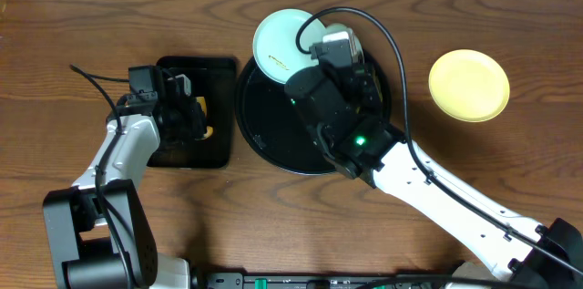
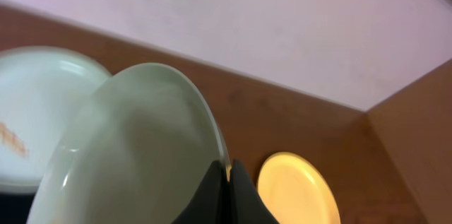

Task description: Clean dirty plates on tray and stack at the side

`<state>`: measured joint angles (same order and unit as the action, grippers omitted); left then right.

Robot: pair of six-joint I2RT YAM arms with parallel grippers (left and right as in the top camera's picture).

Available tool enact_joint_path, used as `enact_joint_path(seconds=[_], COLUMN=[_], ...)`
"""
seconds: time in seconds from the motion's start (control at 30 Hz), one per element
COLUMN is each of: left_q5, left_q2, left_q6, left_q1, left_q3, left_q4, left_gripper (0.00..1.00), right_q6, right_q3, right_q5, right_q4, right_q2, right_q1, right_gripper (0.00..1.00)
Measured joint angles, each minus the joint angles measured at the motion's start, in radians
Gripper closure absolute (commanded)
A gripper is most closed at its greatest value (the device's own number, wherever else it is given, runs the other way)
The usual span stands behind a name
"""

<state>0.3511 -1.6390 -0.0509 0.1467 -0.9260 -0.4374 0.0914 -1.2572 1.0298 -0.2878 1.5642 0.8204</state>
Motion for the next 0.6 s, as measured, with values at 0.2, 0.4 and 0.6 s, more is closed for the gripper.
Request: enact_joint_path(seconds=[0.2, 0.4, 0.6], left_q5=[-0.003, -0.005, -0.010], left_q2=[0.000, 0.000, 0.000], left_q6=[0.000, 0.000, 0.000], left_q1=[0.000, 0.000, 0.000], left_q3=[0.000, 0.000, 0.000], left_q4=[0.000, 0.000, 0.007], left_gripper=[0.92, 0.92, 0.92], right_q6=[-0.156, -0.248, -0.285], right_q3=[0.000, 0.000, 0.000], right_q5=[0.048, 0.105, 0.015], right_q4=[0.106, 0.113, 0.083], right_q2=[0.000, 0.000, 0.000], right_q1=[0.031, 0.089, 0.077], right_gripper=[0.99, 0.99, 0.99])
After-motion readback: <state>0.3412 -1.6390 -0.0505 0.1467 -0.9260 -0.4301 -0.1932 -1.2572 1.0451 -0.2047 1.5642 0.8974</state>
